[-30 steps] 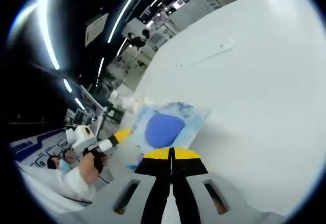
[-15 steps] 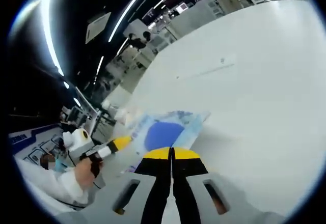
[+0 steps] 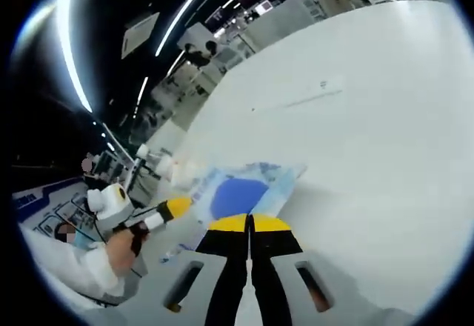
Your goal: Arrange the tabletop items into an orderly group along one side of the table until the central work area is clear of visible clutter.
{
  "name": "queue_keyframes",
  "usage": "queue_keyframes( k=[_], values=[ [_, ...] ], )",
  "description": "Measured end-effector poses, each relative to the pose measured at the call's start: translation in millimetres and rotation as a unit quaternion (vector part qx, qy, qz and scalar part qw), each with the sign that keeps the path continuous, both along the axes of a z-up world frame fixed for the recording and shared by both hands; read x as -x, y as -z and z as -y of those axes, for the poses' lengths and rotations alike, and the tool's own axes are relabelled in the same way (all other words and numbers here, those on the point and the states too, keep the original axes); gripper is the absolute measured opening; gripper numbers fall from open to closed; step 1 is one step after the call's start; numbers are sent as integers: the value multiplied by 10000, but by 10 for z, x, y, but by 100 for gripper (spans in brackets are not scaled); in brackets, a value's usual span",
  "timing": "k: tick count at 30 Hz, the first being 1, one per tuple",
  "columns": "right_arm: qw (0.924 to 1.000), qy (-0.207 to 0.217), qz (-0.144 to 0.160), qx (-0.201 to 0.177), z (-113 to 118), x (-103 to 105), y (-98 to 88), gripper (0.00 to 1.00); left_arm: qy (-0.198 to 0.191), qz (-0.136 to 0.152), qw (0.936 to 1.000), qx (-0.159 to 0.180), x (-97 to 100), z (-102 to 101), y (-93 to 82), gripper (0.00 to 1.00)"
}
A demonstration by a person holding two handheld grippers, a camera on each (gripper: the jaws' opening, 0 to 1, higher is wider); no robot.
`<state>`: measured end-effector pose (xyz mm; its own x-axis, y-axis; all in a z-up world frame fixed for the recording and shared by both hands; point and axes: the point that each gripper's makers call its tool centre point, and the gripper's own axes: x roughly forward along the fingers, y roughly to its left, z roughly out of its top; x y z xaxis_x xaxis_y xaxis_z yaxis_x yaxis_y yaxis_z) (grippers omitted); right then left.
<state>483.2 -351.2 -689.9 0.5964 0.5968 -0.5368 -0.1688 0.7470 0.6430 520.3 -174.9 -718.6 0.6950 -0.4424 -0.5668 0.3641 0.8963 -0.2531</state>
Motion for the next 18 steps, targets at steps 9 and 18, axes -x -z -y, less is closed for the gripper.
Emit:
queue_keyframes(
  k=[9,18],
  values=[
    [9997,-108,-166,122,-39,-76,182,0,-142,-117,9998,-60,-72,-61,89,0],
    [9979,-228,-384,460,31,-35,429,0,-132,-433,9986,-286,-2,-77,282,0]
  ],
)
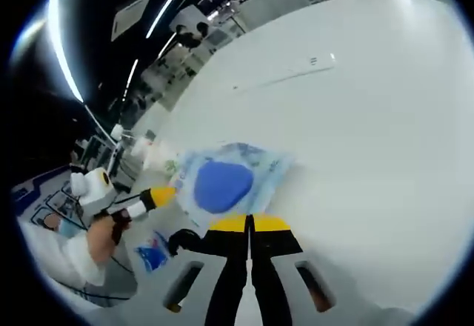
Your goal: Arrange the tabletop items into an orderly group along one side of the table until the central work area is clear of visible clutter.
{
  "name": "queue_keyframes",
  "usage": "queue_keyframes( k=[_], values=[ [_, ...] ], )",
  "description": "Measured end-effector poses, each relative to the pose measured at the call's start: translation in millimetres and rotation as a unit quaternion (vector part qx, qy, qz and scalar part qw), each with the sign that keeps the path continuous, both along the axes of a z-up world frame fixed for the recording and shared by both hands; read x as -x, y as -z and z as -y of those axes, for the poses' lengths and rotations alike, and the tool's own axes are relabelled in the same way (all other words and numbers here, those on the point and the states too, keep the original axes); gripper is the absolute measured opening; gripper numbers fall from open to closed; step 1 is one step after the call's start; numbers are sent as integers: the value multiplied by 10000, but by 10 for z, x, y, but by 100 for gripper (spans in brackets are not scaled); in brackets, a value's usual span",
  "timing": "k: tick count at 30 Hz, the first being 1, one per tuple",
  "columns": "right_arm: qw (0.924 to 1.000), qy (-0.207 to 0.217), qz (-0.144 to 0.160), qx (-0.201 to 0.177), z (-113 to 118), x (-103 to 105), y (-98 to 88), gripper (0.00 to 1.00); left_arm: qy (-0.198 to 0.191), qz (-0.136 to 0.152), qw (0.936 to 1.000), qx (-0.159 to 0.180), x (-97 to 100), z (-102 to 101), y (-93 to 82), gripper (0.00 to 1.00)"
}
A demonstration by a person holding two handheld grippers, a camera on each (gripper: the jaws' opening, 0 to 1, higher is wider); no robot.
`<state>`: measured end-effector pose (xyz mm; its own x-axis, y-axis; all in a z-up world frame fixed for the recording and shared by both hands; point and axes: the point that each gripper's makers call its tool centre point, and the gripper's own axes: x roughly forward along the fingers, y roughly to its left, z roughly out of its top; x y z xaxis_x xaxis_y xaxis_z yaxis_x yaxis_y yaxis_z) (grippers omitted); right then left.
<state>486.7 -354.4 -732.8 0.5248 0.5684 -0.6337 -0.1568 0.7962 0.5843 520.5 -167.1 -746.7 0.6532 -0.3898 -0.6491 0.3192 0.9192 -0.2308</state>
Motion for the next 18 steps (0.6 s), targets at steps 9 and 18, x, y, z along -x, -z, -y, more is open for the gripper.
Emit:
queue_keyframes(
  k=[9,18],
  values=[
    [9998,73,-182,107,79,15,152,0,-53,-129,9999,-36,5,-22,74,0],
    [9992,206,-353,55,108,50,253,0,-114,-246,9996,11,-6,-18,131,0]
  ],
)
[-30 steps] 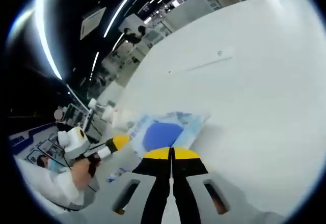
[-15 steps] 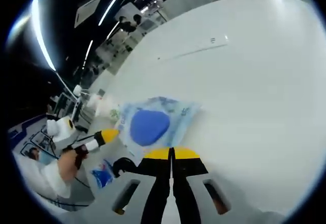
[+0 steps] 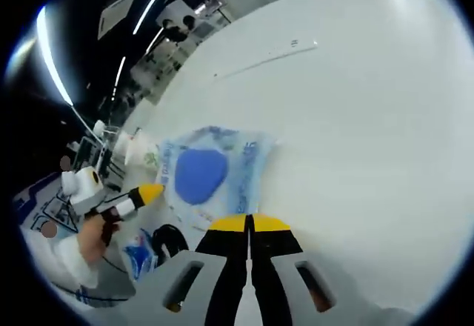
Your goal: Arrange the tabletop items into an orderly group along one side of the table until the central work area is clear of visible clutter.
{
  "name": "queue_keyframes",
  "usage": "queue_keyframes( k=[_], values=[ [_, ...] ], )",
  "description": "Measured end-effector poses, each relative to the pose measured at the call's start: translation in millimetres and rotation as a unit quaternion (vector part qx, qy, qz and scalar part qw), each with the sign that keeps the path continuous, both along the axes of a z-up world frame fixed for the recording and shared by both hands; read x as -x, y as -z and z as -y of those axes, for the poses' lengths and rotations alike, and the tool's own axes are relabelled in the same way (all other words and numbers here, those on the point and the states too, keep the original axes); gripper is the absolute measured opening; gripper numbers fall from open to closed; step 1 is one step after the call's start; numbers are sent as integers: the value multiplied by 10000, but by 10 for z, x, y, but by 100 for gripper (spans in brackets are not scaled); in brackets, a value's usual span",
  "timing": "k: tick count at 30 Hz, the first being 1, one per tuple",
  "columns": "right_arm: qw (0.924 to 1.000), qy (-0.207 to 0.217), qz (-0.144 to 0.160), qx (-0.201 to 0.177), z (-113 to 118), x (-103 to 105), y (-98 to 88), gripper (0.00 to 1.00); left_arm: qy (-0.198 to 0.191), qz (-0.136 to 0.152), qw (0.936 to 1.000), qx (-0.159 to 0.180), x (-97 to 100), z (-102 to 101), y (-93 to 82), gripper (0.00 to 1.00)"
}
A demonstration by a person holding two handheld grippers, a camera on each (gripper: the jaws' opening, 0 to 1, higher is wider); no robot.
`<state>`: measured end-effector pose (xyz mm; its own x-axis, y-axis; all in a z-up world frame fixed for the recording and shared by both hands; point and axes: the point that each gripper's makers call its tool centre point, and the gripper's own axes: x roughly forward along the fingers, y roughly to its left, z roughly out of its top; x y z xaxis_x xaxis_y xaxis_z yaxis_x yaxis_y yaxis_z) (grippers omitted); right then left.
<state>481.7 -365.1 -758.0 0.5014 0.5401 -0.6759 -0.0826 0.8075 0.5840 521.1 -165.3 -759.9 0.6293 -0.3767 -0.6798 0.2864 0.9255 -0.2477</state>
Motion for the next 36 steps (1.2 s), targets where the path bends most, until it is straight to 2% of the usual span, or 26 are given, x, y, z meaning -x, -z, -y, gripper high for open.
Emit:
queue_keyframes(
  k=[13,25,27,29,30,31,33,34,36],
  values=[
    [9998,135,-96,-114,22,36,82,0,-81,-15,10000,56,2,-10,19,0],
    [9996,218,-112,-134,17,45,57,0,-176,33,9998,75,0,-15,18,0],
    [9997,192,73,-103,20,32,-7,0,-196,36,9998,84,4,-14,16,0],
    [9970,108,752,-144,7,-59,-157,0,-270,16,9995,163,4,-19,15,0],
    [9981,124,589,-120,20,26,-161,0,-277,18,9995,177,3,-22,16,0],
    [9980,130,621,-72,39,45,-170,0,-275,24,9995,180,4,-23,16,0],
    [9947,106,1021,-76,63,56,-266,3,-264,36,9995,151,6,-18,13,0],
    [9955,127,938,-77,75,115,-270,6,-254,45,9996,120,6,-16,12,0],
    [9943,23,1069,23,98,194,-312,6,-259,52,9996,108,0,-20,14,0]
  ],
)
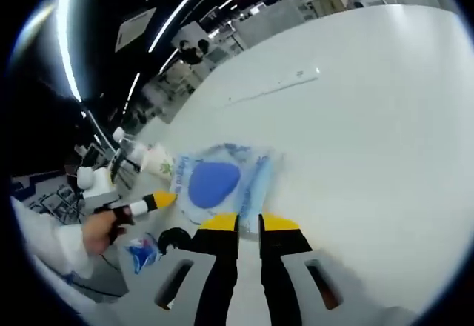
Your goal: Arrange the tabletop items into an orderly group along one side of the table until the central work area is clear of visible clutter.
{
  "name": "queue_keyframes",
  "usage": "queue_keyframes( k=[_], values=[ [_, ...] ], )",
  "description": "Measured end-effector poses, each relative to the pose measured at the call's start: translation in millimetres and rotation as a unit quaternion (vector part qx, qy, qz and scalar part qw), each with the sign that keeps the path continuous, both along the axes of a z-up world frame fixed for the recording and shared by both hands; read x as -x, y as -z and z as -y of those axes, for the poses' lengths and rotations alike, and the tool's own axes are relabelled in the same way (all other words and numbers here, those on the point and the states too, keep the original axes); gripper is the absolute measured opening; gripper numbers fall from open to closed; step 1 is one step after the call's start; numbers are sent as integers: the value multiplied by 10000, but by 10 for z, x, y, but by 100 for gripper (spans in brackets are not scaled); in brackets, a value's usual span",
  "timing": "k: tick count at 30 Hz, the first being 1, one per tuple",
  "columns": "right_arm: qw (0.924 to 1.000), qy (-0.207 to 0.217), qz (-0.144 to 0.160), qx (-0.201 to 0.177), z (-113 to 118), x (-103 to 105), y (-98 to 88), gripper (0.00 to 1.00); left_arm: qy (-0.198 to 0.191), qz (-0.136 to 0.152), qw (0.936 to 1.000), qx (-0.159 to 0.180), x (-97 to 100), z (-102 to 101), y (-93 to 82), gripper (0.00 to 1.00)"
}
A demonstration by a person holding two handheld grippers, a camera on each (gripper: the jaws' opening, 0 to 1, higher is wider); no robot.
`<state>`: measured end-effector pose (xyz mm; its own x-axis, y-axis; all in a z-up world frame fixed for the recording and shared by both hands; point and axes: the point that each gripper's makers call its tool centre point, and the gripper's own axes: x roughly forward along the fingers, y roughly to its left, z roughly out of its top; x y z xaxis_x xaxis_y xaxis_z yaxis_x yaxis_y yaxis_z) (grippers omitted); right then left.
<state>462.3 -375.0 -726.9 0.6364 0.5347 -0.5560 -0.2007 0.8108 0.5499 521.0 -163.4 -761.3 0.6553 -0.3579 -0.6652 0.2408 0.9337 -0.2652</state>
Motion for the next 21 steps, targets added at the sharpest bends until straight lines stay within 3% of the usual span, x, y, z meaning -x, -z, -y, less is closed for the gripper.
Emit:
queue_keyframes(
  k=[5,9,11,13,17,21],
  values=[
    [9997,-105,182,-122,24,261,-152,3,-11,12,10000,-30,3,-8,-9,0],
    [9997,-88,128,-177,99,494,-158,1,22,75,9999,-81,2,-33,-27,7],
    [9991,34,7,-421,146,603,-144,0,43,43,9999,-90,15,-55,-21,10],
    [9973,238,-46,-688,206,656,-157,0,53,44,9999,-75,19,-55,-23,16],
    [9973,222,165,-674,258,710,-256,1,57,147,9999,50,36,-49,-60,33],
    [9966,135,443,-687,198,683,-368,14,9,234,9993,289,77,-30,-132,52]
  ],
)
